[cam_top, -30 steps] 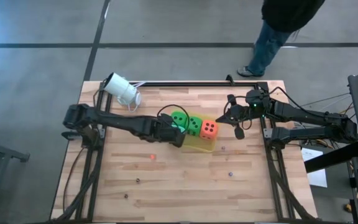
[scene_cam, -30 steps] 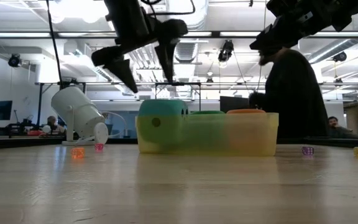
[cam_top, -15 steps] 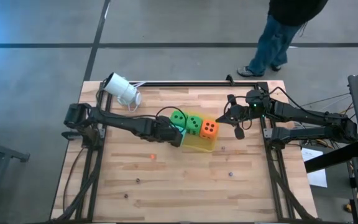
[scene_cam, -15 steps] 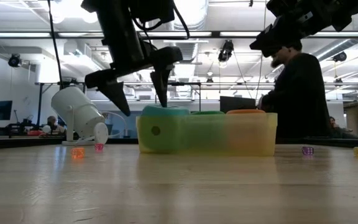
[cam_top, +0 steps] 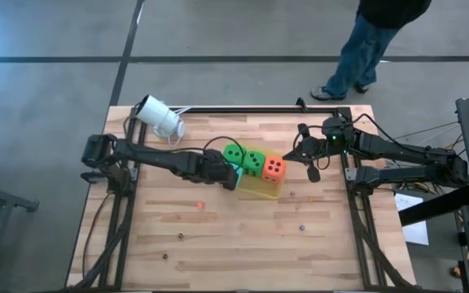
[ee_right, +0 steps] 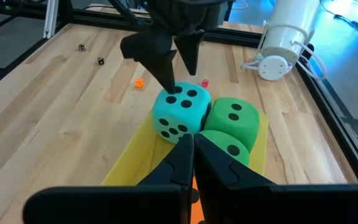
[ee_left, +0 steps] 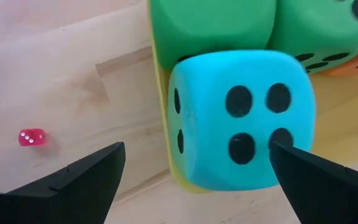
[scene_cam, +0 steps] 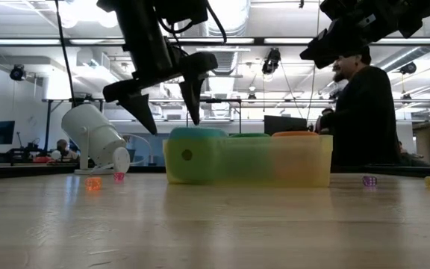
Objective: Pick & Place Dice
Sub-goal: Put the big light blue dice into the yellow bin, then put the small purple dice into the yellow bin
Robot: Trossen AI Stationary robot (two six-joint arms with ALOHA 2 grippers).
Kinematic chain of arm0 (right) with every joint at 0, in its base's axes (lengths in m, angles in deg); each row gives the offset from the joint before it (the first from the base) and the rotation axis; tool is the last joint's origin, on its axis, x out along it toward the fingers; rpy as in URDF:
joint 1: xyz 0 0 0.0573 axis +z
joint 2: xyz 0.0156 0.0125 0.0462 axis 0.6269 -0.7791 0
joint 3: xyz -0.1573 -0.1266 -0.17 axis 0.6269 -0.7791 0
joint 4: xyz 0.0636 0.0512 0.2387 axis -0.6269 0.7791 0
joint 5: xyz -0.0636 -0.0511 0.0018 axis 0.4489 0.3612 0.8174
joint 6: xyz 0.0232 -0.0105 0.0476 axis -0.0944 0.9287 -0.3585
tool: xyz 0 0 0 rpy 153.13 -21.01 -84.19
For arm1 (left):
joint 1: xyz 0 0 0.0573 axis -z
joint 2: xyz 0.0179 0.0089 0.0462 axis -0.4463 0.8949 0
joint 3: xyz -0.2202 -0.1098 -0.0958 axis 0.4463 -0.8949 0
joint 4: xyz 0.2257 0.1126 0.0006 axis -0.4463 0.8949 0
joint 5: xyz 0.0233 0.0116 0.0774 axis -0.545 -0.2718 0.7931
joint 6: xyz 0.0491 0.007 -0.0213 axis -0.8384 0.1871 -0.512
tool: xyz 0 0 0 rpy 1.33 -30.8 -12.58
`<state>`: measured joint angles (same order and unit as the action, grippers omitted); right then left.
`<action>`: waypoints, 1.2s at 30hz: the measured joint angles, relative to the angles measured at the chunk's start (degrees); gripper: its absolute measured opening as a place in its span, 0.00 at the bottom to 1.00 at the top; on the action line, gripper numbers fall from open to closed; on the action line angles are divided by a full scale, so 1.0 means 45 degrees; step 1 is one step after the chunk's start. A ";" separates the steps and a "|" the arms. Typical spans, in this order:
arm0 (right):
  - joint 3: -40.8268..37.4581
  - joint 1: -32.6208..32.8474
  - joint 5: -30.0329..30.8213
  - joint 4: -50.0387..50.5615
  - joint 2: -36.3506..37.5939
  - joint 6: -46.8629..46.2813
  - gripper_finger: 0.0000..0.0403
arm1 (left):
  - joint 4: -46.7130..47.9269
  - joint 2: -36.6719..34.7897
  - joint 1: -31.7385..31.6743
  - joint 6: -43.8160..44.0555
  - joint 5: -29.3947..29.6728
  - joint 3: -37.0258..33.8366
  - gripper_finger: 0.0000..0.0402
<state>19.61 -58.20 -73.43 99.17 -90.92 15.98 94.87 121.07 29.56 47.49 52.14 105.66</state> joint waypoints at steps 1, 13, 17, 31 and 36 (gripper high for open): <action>0.0000 -0.0003 0.0000 -0.0003 0.0000 0.0000 0.02 | -0.0002 -0.0049 0.0000 0.0000 0.0032 0.0012 1.00; 0.0000 -0.0001 0.0000 -0.0003 0.0002 0.0000 0.02 | -0.0045 -0.0679 0.0000 -0.0866 0.0471 0.0109 1.00; 0.0000 0.0000 0.0000 -0.0003 0.0001 -0.0004 0.02 | -0.0069 -0.1199 0.0079 -0.1679 0.0690 0.0109 1.00; 0.0000 -0.0005 0.0000 -0.0003 0.0000 0.0000 0.02 | 0.0041 -0.2908 0.2208 -0.3672 0.4598 0.0041 1.00; 0.0000 0.0000 0.0000 -0.0003 0.0004 0.0000 0.02 | 0.0111 -0.2998 0.3018 -0.3667 0.5497 0.0041 1.00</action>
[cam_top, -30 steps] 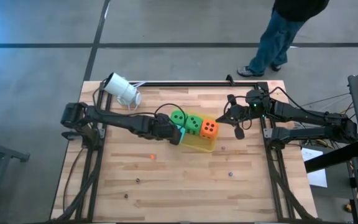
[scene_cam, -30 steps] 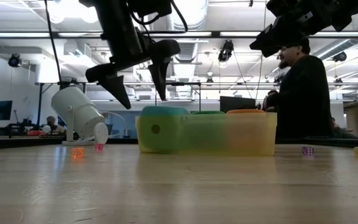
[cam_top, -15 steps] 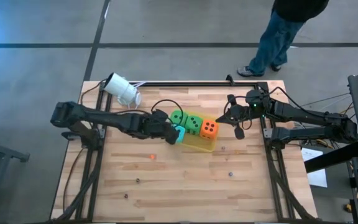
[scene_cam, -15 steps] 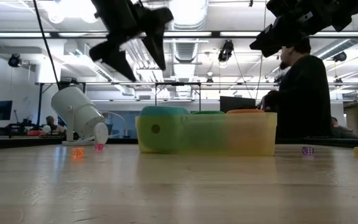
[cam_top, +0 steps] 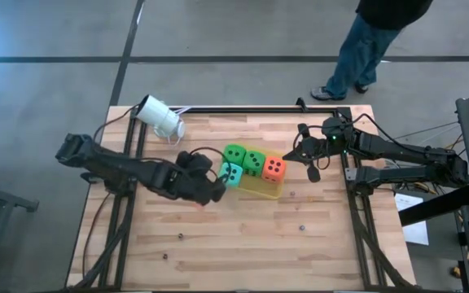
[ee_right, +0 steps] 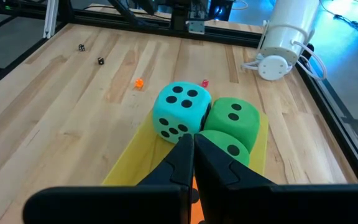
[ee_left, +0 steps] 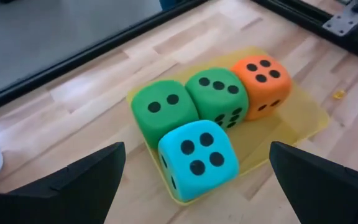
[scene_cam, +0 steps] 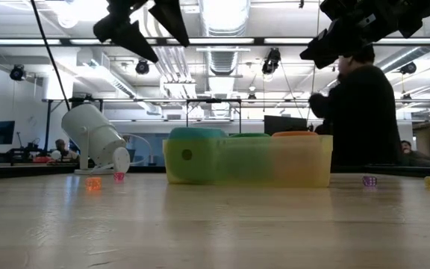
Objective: Pick & Place Dice
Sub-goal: Put the small purple dice into the yellow bin
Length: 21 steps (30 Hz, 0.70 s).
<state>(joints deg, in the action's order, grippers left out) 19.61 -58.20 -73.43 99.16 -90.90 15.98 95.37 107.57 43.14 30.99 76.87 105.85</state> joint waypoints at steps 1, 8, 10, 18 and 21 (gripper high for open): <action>0.0000 0.0000 0.0000 0.0002 -0.0004 0.0000 0.02 | 0.0065 0.0000 0.0130 0.0004 0.0076 0.0000 1.00; 0.0000 -0.0004 0.0000 0.0003 -0.0004 0.0000 0.02 | 0.0176 0.0000 0.0778 0.0000 0.0213 -0.0005 1.00; 0.0000 -0.0002 0.0000 0.0005 -0.0001 0.0000 0.02 | 0.0176 0.0000 0.0841 -0.0011 0.0213 -0.0005 1.00; 0.0000 -0.0004 0.0000 0.0005 -0.0004 0.0000 0.02 | 0.0179 0.0000 0.0834 -0.0296 0.0213 -0.0005 1.00; 0.0000 -0.0001 0.0000 0.0000 -0.0003 0.0000 0.02 | 0.0184 0.0000 0.0834 -0.0325 0.0213 -0.0005 1.00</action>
